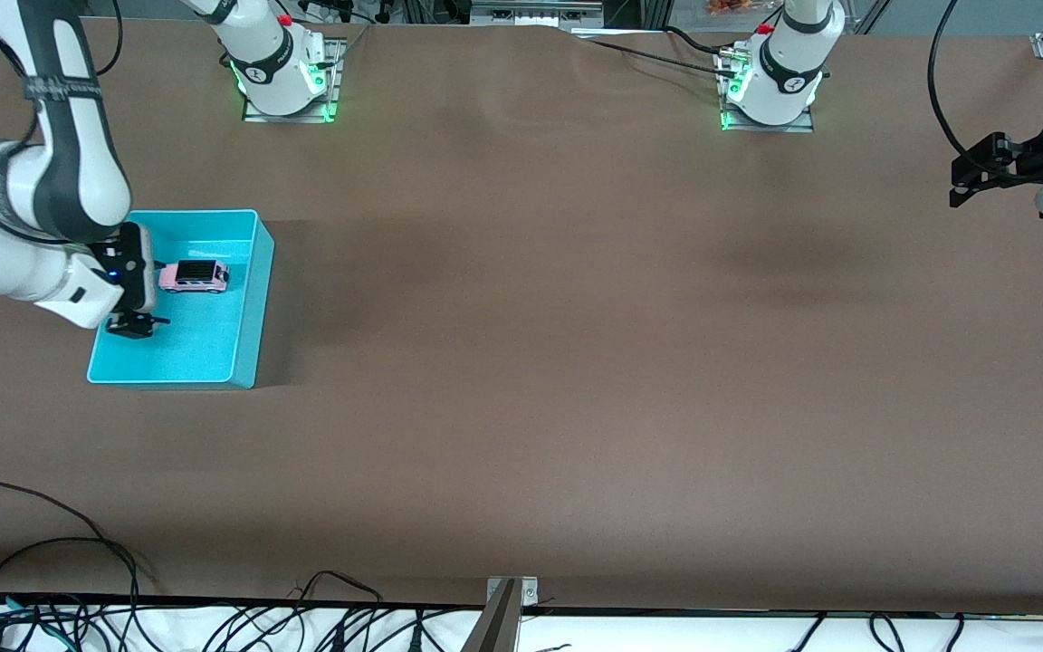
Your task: Wind and store pink jeep toy
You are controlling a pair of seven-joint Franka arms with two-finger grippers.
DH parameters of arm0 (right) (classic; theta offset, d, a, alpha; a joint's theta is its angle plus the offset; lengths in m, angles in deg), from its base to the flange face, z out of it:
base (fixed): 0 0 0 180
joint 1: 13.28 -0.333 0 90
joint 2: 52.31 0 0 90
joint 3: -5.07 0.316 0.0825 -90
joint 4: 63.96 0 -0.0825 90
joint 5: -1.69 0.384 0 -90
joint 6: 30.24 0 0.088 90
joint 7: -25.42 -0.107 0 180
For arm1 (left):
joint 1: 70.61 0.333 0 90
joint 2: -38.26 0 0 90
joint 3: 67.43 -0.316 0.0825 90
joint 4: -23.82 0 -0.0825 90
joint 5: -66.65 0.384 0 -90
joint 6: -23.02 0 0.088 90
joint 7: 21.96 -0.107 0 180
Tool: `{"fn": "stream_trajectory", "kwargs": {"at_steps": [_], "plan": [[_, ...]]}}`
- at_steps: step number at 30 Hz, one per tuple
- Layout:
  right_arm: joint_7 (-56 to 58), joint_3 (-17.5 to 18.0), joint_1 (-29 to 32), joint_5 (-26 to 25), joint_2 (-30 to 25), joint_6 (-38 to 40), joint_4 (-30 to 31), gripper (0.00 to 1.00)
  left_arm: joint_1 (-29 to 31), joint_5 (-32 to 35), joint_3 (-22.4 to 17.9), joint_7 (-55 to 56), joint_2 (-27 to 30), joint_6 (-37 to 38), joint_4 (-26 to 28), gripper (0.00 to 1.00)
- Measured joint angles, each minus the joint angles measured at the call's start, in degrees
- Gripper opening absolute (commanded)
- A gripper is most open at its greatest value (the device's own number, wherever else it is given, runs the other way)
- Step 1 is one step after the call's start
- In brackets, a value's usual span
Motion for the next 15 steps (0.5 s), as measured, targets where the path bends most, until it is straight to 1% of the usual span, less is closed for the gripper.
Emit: {"fn": "stream_trajectory", "kwargs": {"at_steps": [6, 11, 15], "plan": [[-13.6, 0.2, -0.2, 0.0, -0.1, 6.8, -8.5, 1.00, -0.1, 0.0, 0.0, 0.0, 0.0, 0.0, 0.0, 1.00], [-31.8, 0.3, -0.3, 0.0, -0.1, 14.1, -14.6, 1.00, -0.3, 0.0, 0.1, 0.0, 0.0, 0.0, 0.0, 1.00], [-47.0, 0.3, -0.5, 0.0, -0.1, 17.6, -18.1, 1.00, -0.3, 0.1, 0.1, 0.0, 0.0, 0.0, 0.0, 1.00]]}}
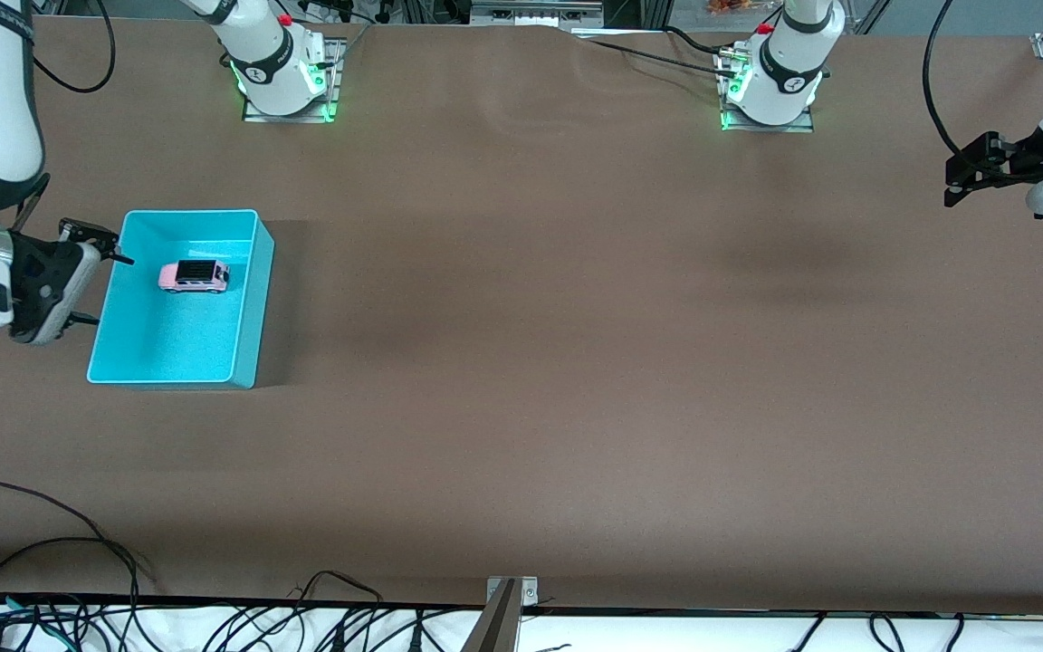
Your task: Wind and store pink jeep toy
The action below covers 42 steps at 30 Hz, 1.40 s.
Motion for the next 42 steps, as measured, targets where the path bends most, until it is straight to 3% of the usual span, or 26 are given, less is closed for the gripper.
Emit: {"fn": "stream_trajectory", "kwargs": {"at_steps": [11, 21, 28, 42], "plan": [[-39.9, 0.1, -2.5, -0.4, 0.4, 5.7, -6.9, 1.00, 0.0, 0.0, 0.0, 0.0, 0.0, 0.0, 0.0, 1.00], [-59.3, 0.1, -4.8, -1.5, 0.5, 7.7, -10.1, 1.00, -0.1, 0.0, 0.2, 0.0, 0.0, 0.0, 0.0, 1.00], [-64.8, 0.1, -6.1, -4.0, -0.3, 7.8, -10.7, 1.00, -0.2, 0.0, 1.0, 0.0, 0.0, 0.0, 0.0, 1.00], [-65.2, 0.2, -6.7, -4.6, -0.2, 7.1, -10.2, 1.00, -0.1, 0.0, 1.1, 0.0, 0.0, 0.1, 0.0, 1.00]]}}
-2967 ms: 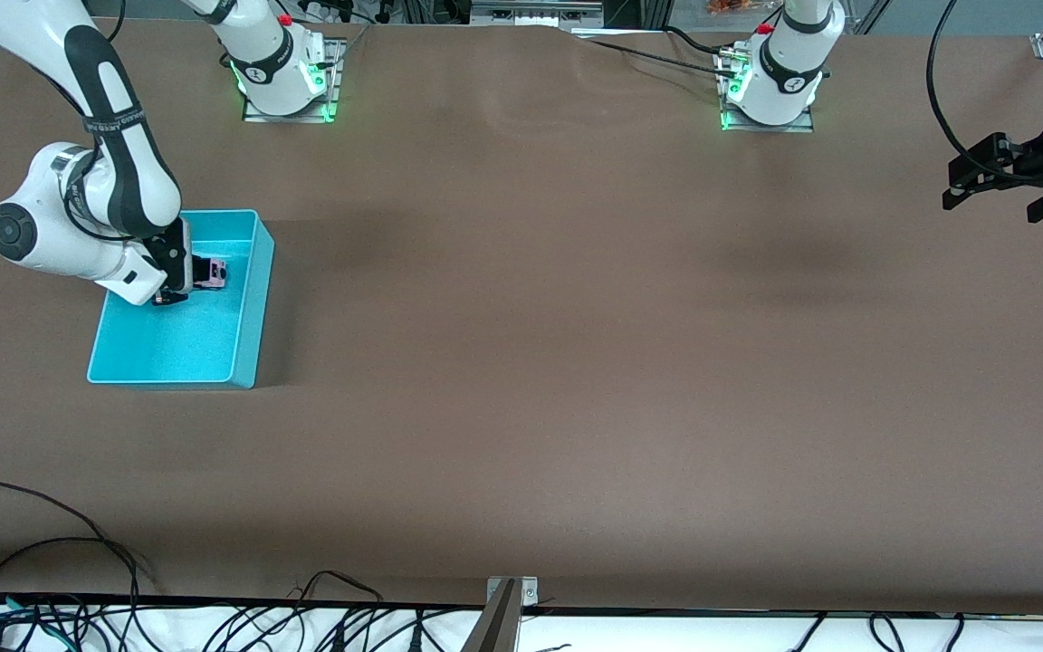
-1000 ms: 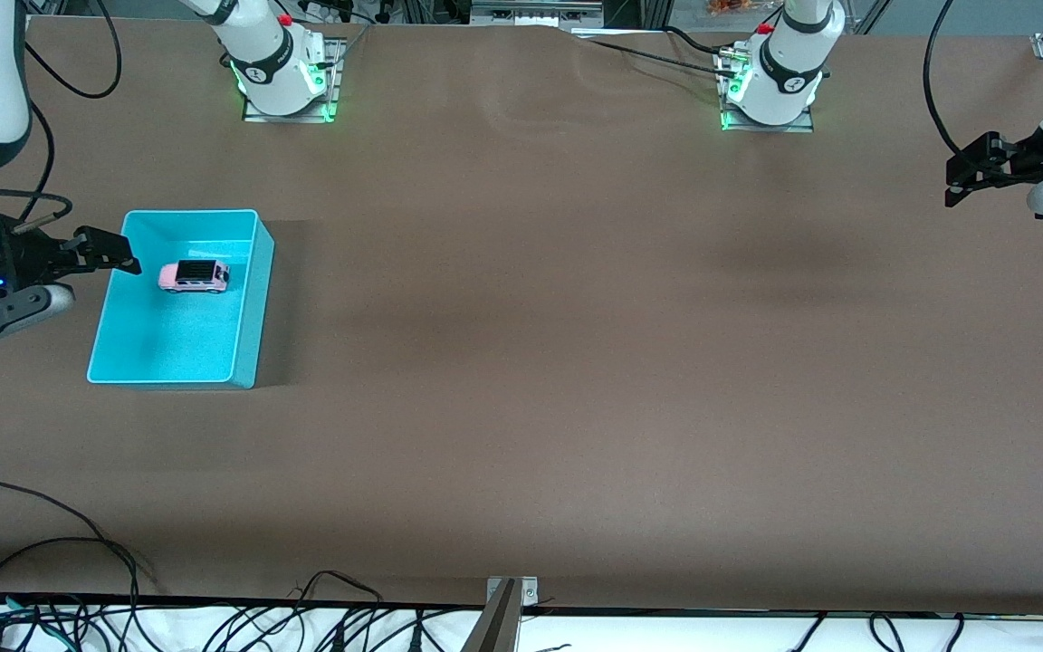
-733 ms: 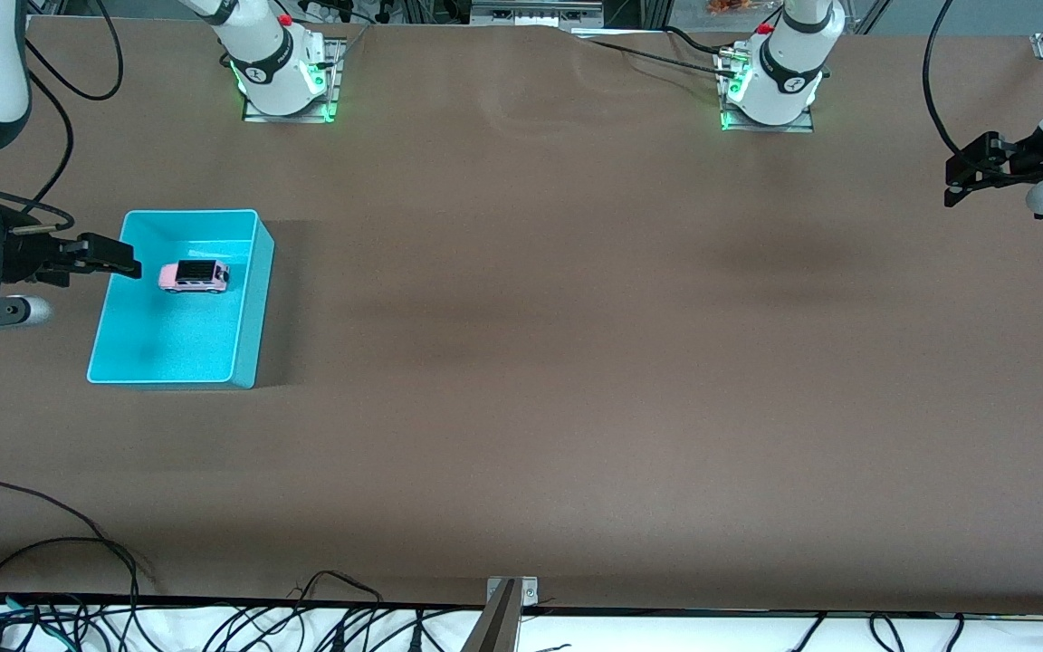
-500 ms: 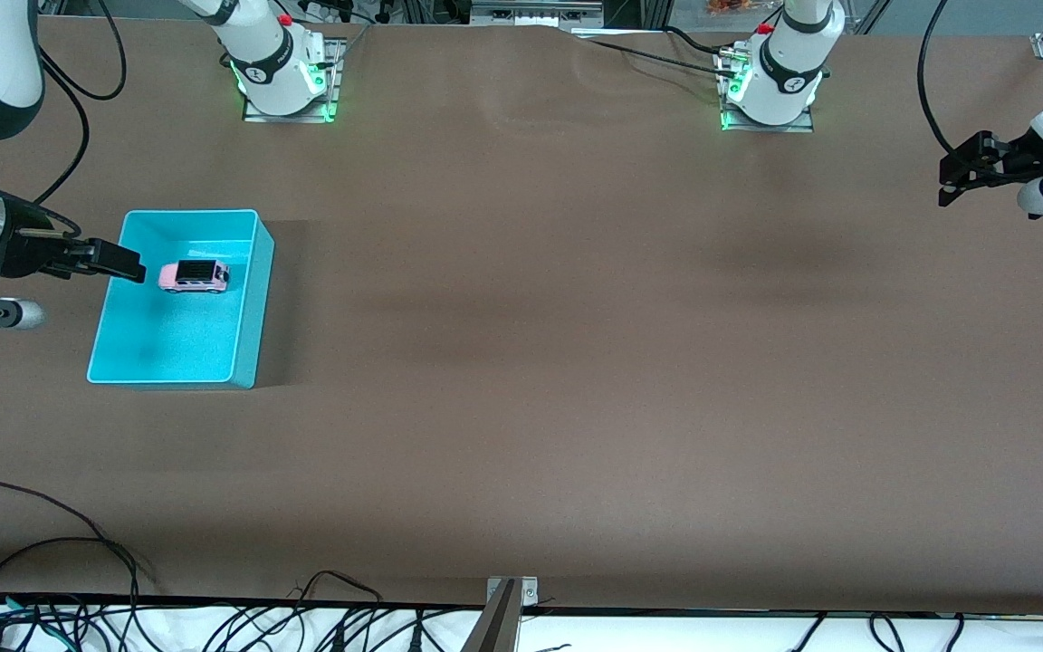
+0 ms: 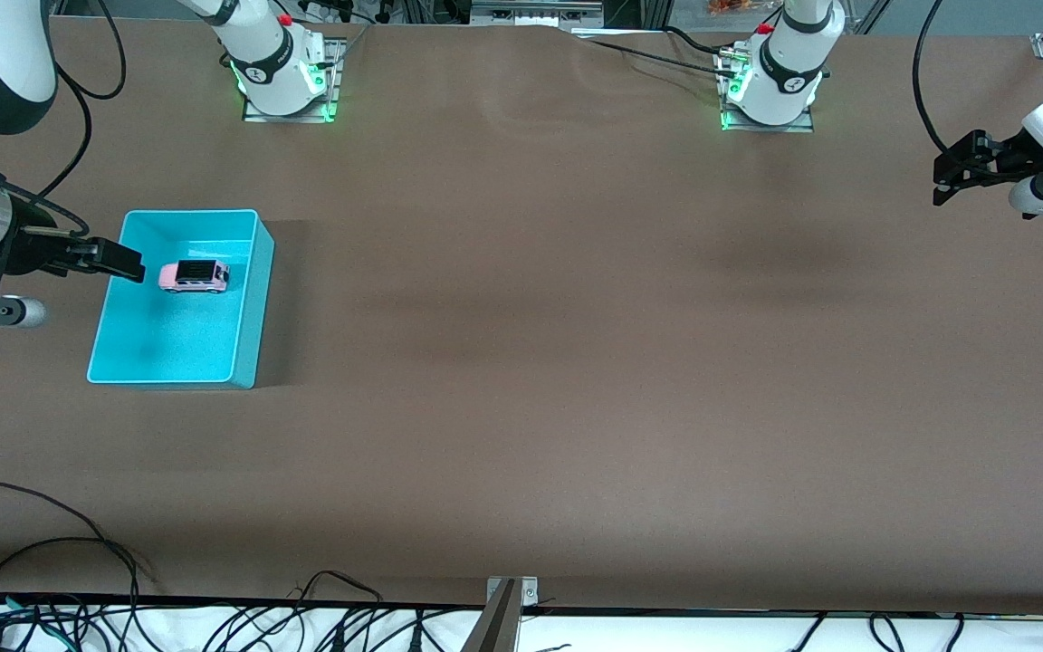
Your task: Wind and store pink jeep toy
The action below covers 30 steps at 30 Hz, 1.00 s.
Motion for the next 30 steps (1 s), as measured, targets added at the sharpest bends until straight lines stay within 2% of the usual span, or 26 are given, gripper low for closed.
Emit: {"fn": "stream_trajectory", "kwargs": {"at_steps": [3, 10, 13, 19, 30], "plan": [[-0.1, 2.0, 1.8, -0.1, -0.6, -0.6, 1.2, 1.00, 0.2, 0.0, -0.1, 0.0, 0.0, 0.0, 0.0, 1.00], [-0.2, 16.4, 15.8, -1.3, -4.7, -0.9, 5.9, 1.00, 0.2, 0.0, -0.2, 0.0, 0.0, 0.0, 0.0, 1.00], [-0.2, 19.5, 18.9, -2.6, -7.2, -1.3, 8.1, 1.00, 0.2, 0.0, -0.1, 0.0, 0.0, 0.0, 0.0, 1.00], [-0.2, 21.1, 19.6, -3.8, -10.4, -3.9, 11.5, 1.00, 0.1, 0.0, 0.0, 0.0, 0.0, 0.0, 0.0, 1.00], [-0.2, 21.7, 19.6, -3.9, -10.4, -5.0, 12.1, 1.00, 0.1, 0.0, 0.0, 0.0, 0.0, 0.2, 0.0, 1.00]]}}
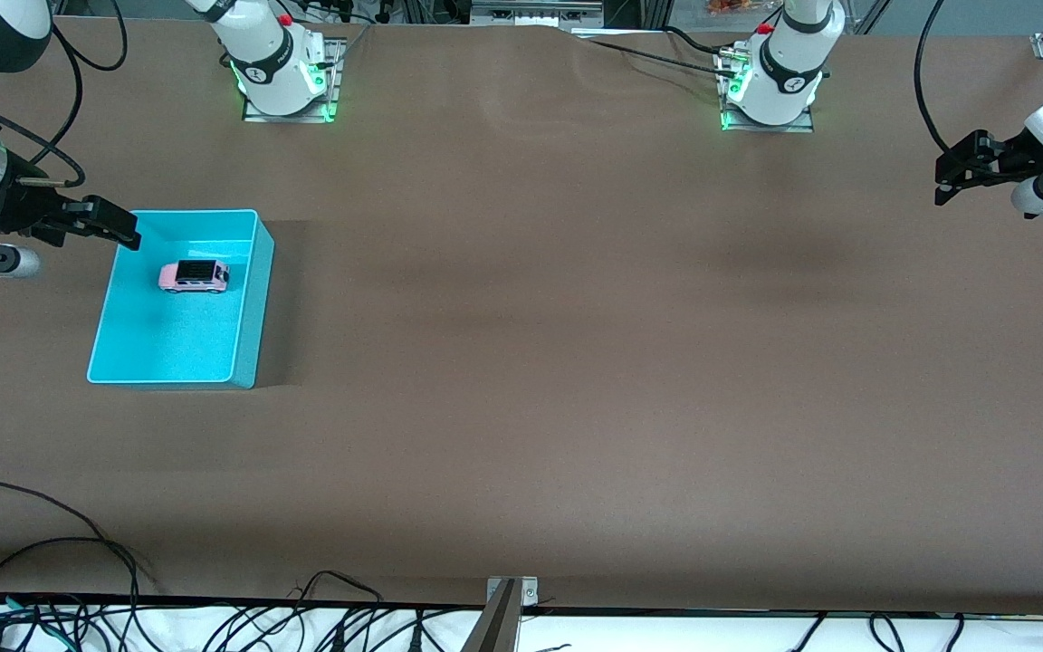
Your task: Wind and store pink jeep toy
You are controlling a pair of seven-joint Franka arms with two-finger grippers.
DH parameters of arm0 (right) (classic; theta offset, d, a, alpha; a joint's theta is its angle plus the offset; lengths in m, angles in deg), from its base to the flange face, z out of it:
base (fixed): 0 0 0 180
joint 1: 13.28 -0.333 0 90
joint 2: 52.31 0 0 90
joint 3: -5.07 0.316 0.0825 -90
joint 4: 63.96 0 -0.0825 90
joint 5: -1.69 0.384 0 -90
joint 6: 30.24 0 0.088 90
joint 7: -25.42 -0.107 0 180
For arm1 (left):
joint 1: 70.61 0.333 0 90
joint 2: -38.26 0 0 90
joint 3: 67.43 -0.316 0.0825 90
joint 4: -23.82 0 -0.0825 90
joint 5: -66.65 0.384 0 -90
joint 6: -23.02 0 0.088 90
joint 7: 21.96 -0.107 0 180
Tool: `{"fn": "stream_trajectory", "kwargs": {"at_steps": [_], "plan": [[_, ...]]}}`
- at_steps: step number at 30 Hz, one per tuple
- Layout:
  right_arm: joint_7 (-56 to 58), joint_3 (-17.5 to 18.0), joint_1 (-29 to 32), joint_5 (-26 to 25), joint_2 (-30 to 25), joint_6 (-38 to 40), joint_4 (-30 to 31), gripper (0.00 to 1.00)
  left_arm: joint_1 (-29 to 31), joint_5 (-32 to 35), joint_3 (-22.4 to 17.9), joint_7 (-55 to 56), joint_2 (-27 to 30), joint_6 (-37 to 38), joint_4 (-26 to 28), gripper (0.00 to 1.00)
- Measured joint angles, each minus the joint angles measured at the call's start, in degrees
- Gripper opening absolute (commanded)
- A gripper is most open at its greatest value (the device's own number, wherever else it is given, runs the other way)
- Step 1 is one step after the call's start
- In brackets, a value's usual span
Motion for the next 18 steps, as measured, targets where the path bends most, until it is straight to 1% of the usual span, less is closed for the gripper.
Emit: {"fn": "stream_trajectory", "kwargs": {"at_steps": [18], "plan": [[-0.1, 0.0, 0.0, 0.0, 0.2, -0.4, 0.3, 1.00, 0.0, 0.0, 0.0, 0.0, 0.0, 0.3, 0.0, 1.00]]}}
